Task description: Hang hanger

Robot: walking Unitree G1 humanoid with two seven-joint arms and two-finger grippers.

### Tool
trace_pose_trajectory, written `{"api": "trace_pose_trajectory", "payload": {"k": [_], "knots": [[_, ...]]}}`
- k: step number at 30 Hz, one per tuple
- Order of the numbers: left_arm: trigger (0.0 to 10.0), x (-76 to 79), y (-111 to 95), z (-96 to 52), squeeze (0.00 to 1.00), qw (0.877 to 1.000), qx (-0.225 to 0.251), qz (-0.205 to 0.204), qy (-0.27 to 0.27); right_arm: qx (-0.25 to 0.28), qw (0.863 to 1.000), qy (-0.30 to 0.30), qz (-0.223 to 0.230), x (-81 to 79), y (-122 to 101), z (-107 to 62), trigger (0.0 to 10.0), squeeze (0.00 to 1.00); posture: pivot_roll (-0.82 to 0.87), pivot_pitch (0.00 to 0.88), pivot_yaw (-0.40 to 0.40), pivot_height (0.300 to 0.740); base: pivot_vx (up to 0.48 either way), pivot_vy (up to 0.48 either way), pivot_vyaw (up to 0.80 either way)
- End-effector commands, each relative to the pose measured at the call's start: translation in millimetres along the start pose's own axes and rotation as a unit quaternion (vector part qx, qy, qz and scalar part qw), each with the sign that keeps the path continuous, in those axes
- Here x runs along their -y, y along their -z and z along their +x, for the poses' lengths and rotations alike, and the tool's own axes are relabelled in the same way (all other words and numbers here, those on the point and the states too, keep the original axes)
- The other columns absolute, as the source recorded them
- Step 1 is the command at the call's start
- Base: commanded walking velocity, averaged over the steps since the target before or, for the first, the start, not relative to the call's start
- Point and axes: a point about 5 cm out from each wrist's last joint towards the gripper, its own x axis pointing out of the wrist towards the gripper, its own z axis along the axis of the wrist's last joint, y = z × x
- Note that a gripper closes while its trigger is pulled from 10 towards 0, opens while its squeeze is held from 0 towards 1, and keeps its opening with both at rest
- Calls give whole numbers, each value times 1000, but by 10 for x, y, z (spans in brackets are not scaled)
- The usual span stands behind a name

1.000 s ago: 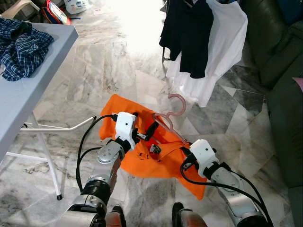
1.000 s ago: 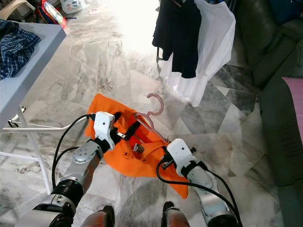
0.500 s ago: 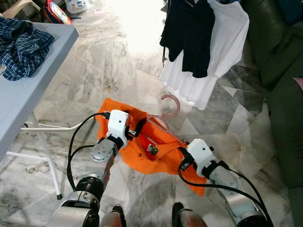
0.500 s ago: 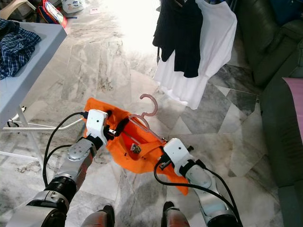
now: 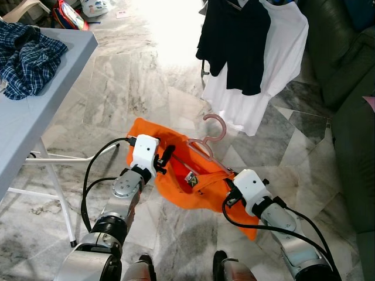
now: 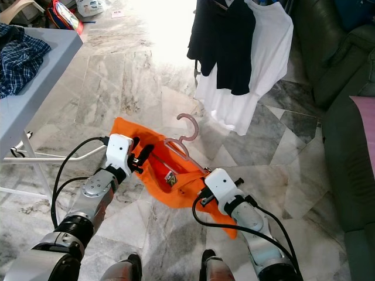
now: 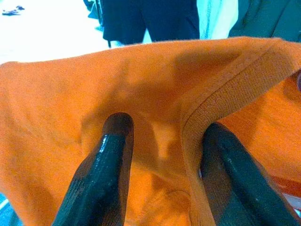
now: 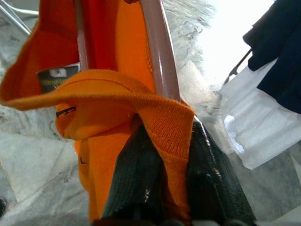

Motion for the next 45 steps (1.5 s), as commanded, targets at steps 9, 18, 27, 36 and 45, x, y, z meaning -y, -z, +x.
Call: {"api": "trace_pose_trajectory", "payload": {"k": [9, 18, 27, 36, 45], "knots": [[0, -6, 39, -20, 0, 1000, -5, 4, 0, 4, 1000, 12, -6, 24, -27, 8, 10000, 0, -2, 223, 39, 740, 0, 0, 0], [0, -59, -16, -5, 0, 1000, 6, 11, -17, -21, 1000, -4, -23, 51, 53, -30, 10000, 0, -2, 221, 38, 740, 0, 0, 0], [0, -351, -187, 1, 0, 995, 24, 42, -93, -121, 988, -11, -99, 301, 372, -288, 10000, 0, -1, 223, 41, 740, 0, 0, 0], [0, -461, -145, -40, 0, 992, 2, 52, -111, -160, 975, 8, -155, 718, 451, -717, 10000, 0, -13, 233, 49, 740, 0, 0, 0], [0, -446, -75, -51, 0, 993, -19, 53, -108, -135, 972, 0, -193, 1024, 194, -1061, 10000, 0, -32, 237, 55, 740, 0, 0, 0]]}}
